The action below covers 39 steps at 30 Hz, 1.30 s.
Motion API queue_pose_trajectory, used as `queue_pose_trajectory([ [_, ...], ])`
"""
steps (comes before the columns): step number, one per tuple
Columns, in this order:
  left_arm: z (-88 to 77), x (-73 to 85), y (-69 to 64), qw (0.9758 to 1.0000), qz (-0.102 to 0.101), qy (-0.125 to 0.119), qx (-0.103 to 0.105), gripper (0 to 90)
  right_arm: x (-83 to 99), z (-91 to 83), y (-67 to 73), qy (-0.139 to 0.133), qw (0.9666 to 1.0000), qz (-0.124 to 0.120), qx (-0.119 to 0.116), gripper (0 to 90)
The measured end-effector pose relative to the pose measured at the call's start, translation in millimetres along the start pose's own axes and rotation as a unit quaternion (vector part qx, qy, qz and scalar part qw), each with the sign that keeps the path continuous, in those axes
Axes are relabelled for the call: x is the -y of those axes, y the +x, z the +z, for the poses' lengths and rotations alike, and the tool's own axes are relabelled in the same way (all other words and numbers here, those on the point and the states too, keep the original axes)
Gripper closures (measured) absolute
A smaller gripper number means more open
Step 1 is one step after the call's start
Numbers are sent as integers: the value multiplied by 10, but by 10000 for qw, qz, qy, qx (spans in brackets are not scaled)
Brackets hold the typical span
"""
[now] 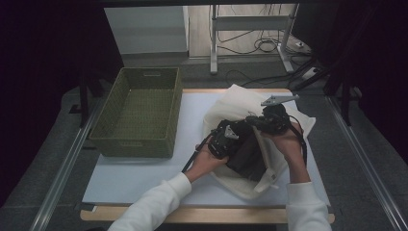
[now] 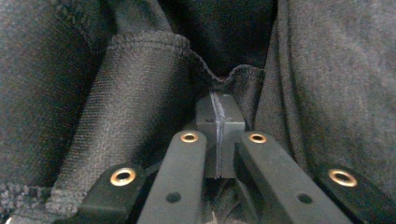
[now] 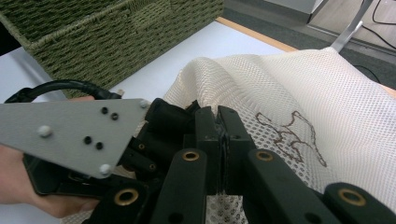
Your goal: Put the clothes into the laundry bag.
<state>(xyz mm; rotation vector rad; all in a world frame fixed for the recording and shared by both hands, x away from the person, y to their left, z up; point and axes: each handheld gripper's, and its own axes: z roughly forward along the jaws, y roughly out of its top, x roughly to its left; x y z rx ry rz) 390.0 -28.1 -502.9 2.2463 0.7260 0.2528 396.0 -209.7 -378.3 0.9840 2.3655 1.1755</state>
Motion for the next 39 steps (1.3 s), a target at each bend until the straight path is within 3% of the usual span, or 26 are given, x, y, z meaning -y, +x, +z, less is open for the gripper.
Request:
queue_pose_trajectory([
  [10,-14,-55,7,10000,-35,-55,36,900,6,-1,-16,-18,10000,38,5,883],
  [11,-103,-40,8,9996,-119,-217,162,900,9,-4,-24,-25,10000,43,7,883],
  [14,-222,-20,5,9983,-215,-402,350,900,11,-9,-33,-32,10000,61,2,883],
  [17,-417,16,-12,9958,-197,-552,700,900,11,-11,-36,-33,10000,51,10,883],
  [23,-658,47,-57,9928,-142,-767,904,900,10,-18,-35,-31,10000,55,30,883],
  [26,-743,32,-129,9889,-168,-879,1184,900,12,-16,-38,-36,10000,54,21,882],
  [30,-721,6,-214,9874,-61,-833,1346,900,12,-15,-39,-34,10000,54,22,882],
  [32,-632,-9,-297,9857,46,-714,1522,900,13,-17,-39,-30,10000,62,22,882],
  [34,-589,-8,-329,9856,67,-664,1553,900,14,-17,-40,-30,10000,64,25,882],
  [36,-424,11,-394,9879,196,-441,1473,900,14,-15,-37,-28,10000,52,25,882],
  [37,-424,11,-394,9879,196,-441,1473,900,14,-15,-37,-28,10000,52,25,882],
  [39,-289,31,-400,9902,210,-269,1352,900,14,-14,-35,-25,10000,47,26,882],
])
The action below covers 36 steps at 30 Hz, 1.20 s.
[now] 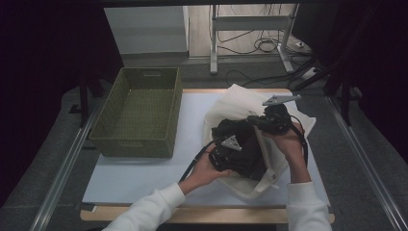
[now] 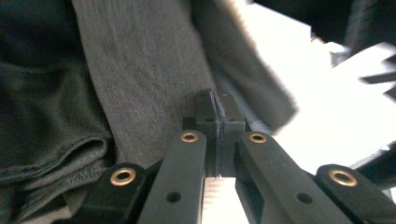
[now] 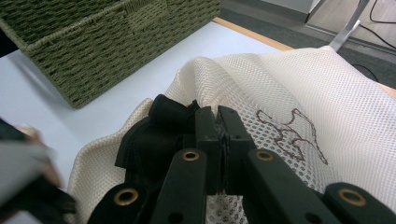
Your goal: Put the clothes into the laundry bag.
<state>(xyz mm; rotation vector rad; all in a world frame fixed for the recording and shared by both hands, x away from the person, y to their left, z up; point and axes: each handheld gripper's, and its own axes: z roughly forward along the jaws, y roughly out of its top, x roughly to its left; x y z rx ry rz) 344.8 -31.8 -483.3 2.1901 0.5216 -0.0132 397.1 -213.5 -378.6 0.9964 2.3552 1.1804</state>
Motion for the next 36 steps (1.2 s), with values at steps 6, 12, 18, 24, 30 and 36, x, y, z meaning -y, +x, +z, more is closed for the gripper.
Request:
queue_pose_trajectory([
  [6,259,44,120,9993,-119,176,-308,900,-1,-8,-1,15,10000,-15,2,882],
  [12,361,28,162,9981,-53,240,-565,900,-1,-5,3,34,10000,-19,10,882],
  [18,402,-6,191,9974,8,264,-673,900,-18,-7,44,55,10000,-64,-20,883],
  [24,468,-83,231,9956,117,277,-887,900,-16,-10,39,42,10000,-56,-21,883],
  [30,531,-182,253,9945,134,314,-995,900,-17,-20,35,-9,10000,-27,-87,883],
  [36,590,-215,279,9951,37,213,-967,900,-12,-37,5,-70,9999,8,-128,883],
])
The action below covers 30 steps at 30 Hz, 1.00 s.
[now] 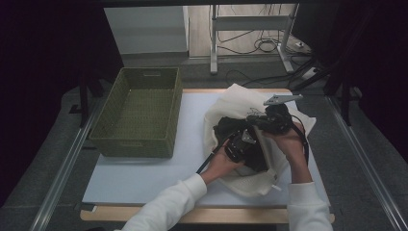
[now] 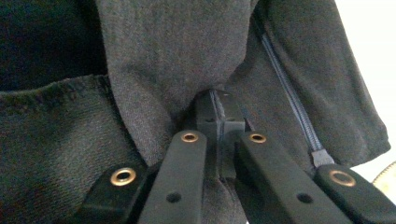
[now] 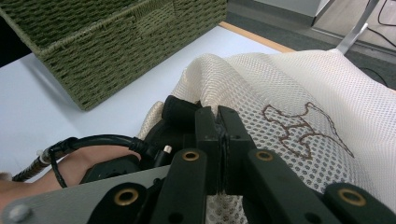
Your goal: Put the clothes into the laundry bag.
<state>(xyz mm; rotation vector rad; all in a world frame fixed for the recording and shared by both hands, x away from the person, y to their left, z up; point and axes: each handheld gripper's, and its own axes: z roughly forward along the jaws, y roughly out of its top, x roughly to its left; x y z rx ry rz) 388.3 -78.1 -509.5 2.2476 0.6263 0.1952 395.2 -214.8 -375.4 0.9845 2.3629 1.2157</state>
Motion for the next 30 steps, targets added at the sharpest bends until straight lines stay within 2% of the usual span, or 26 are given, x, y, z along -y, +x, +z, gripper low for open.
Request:
queue_pose_trajectory([
  [6,-139,62,-41,9996,-40,-173,204,900,8,6,-19,-13,10000,39,-4,883],
  [8,-228,101,-55,9993,-47,-254,258,900,9,6,-20,-13,10000,38,-4,883],
  [9,-335,142,-50,9991,-23,-328,277,900,9,4,-22,-22,10000,32,8,882],
  [11,-397,160,-35,9991,20,-331,249,900,9,3,-25,-26,10000,35,7,882],
  [14,-566,216,20,9987,-41,-466,218,900,14,5,-34,-23,10000,56,3,882],
  [18,-767,275,125,9973,-192,-704,39,900,16,8,-31,-19,10000,61,13,882],
  [21,-891,296,259,9963,-319,-790,-108,900,16,7,-33,-18,10000,66,10,882],
  [22,-955,302,353,9954,-420,-841,-205,900,16,7,-33,-17,10000,66,11,882],
  [24,-983,304,399,9949,-463,-860,-256,900,17,7,-32,-15,10000,64,11,882],
  [30,-1120,309,635,9906,-752,-1022,-518,900,18,5,-39,-17,10000,84,-1,882],
])
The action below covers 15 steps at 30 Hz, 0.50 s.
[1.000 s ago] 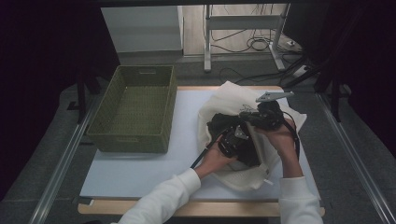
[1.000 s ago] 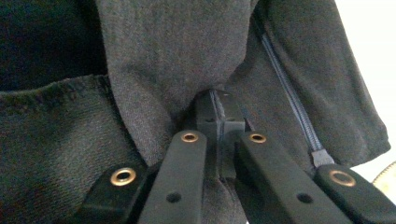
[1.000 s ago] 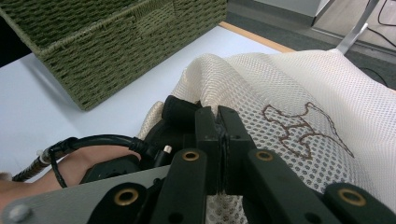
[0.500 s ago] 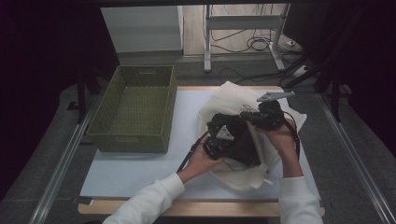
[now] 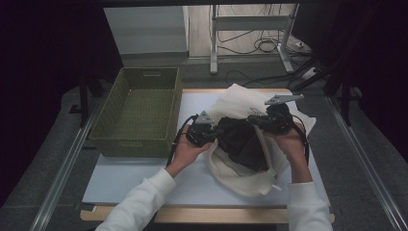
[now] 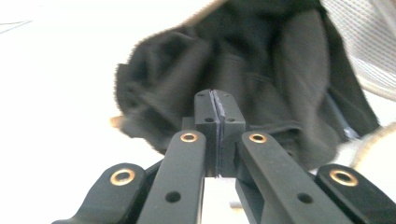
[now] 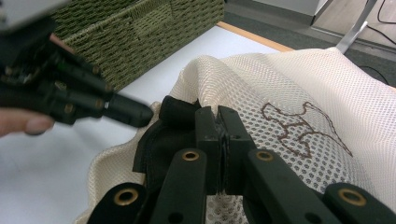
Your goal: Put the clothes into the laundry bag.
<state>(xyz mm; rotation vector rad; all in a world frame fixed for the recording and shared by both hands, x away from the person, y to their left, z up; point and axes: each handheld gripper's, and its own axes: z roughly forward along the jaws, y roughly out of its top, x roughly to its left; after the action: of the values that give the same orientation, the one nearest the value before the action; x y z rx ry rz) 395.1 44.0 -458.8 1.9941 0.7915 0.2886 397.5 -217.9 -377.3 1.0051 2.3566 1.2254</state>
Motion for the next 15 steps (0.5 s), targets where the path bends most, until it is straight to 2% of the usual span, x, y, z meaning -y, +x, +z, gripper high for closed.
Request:
queue_pose_trajectory([
  [1,2,-4,53,9999,-70,-32,-66,900,0,1,-1,0,10000,-1,-2,882],
  [4,69,0,172,9996,-164,163,-190,900,0,9,4,12,10000,-12,1,882],
  [7,199,37,244,9988,-347,325,-146,900,0,10,6,13,10000,-24,3,882],
  [8,281,53,237,9984,-345,437,-124,900,1,10,4,19,10000,-22,-4,882],
  [10,327,60,223,9981,-330,506,-96,900,2,12,2,23,10000,-17,-15,882],
  [13,475,75,138,9969,-180,760,-55,900,4,18,-1,34,10000,-11,-26,882],
  [14,544,86,97,9966,-166,809,-43,900,2,15,3,39,10000,-26,-21,882],
  [15,544,86,97,9966,-166,809,-43,900,2,15,3,39,10000,-26,-21,882],
])
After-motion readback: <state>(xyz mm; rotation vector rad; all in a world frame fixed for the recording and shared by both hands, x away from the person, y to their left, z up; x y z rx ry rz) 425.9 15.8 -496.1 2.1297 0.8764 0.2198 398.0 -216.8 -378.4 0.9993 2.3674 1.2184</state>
